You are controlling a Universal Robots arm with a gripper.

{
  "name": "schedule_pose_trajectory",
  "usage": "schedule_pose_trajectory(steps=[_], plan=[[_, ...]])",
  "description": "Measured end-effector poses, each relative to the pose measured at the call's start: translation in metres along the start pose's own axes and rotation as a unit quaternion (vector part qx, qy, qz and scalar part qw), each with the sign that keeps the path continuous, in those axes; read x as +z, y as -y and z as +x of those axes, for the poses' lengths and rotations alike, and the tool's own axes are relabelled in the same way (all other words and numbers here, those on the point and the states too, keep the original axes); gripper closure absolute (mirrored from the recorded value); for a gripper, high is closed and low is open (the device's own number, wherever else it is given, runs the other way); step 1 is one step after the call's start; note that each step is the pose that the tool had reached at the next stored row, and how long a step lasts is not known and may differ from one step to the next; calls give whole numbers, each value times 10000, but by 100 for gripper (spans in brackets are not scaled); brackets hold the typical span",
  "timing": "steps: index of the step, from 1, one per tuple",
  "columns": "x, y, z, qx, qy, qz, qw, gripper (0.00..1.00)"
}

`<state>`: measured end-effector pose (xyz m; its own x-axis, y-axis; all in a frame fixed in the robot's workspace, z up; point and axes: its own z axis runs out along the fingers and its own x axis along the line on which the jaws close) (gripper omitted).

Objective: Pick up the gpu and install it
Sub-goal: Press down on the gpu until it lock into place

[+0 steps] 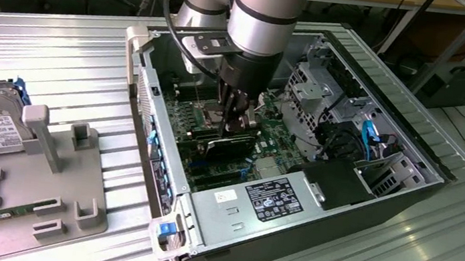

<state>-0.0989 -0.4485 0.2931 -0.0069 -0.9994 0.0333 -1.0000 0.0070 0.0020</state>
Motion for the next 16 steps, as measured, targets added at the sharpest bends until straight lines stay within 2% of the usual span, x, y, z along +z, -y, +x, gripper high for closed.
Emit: schedule_pose_trajectory(steps=[1,10,15,16], plan=[[-1,-12,0,1,-1,-1,10000,87],[3,-324,2,0,0,-1,10000,87],[5,-359,2,0,0,0,10000,87],[8,-392,3,0,-1,0,10000,87]])
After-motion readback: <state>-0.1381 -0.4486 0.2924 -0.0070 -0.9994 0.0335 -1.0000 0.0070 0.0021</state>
